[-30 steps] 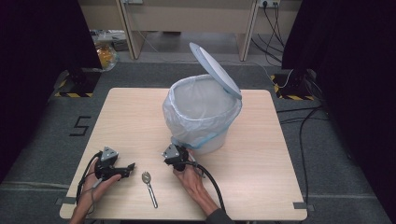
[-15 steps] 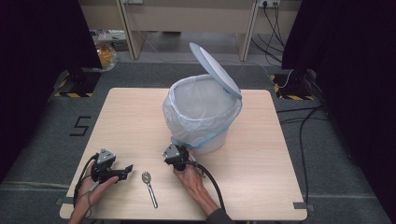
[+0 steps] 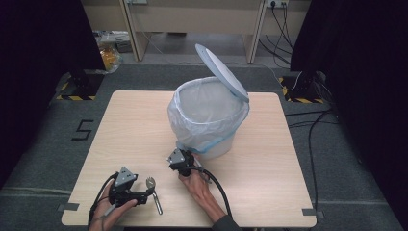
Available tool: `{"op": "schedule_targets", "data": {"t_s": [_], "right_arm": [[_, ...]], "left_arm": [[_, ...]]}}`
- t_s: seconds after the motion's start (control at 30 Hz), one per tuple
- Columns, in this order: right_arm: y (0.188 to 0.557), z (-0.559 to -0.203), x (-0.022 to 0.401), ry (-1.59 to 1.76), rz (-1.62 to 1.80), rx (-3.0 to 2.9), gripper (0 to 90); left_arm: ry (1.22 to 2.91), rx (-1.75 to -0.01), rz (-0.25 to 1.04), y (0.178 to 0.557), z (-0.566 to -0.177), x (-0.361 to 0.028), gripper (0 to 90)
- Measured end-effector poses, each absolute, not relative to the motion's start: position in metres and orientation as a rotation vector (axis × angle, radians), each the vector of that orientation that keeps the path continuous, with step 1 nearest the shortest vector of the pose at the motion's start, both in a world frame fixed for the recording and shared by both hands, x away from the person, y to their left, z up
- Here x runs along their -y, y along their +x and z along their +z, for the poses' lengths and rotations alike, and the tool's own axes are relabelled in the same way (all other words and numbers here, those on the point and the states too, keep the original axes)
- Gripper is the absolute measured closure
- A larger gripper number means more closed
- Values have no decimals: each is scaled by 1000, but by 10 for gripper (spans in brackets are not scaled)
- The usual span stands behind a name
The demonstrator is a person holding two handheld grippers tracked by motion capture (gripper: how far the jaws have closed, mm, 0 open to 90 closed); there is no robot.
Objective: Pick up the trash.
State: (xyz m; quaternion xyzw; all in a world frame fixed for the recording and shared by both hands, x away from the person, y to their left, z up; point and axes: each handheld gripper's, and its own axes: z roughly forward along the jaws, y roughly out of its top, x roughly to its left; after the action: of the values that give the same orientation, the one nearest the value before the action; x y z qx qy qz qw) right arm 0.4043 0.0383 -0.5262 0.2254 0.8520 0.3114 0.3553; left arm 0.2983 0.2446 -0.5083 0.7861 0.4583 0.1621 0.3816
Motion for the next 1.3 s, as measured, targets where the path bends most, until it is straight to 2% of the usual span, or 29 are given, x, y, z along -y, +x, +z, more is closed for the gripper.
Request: {"op": "schedule_targets", "data": {"t_s": [0.33,0.43,0.47,0.57,0.7,1.07,1.2,1.3], "right_arm": [[404,-526,-38,564,797,-2203,801],[404,-526,-38,564,797,-2203,801],[404,-526,-38,559,794,-2203,801],[404,-526,-38,557,794,-2204,801],[404,-526,-38,557,795,-2204,801],[404,-526,-38,551,795,-2204,800],[404,-527,-38,551,795,-2204,800],[405,-527,-38,549,796,-2204,800]], "left_arm": [[2043,-1183,452,299,-520,-231,202],[2049,-1163,480,299,-520,-231,277],[2052,-1148,476,299,-520,-232,334],[2061,-1131,472,301,-519,-235,387],[2067,-1105,461,308,-518,-243,508],[2090,-1059,460,332,-517,-251,693],[2099,-1058,461,333,-517,-252,720],[2082,-1079,447,333,-517,-254,690]]}}
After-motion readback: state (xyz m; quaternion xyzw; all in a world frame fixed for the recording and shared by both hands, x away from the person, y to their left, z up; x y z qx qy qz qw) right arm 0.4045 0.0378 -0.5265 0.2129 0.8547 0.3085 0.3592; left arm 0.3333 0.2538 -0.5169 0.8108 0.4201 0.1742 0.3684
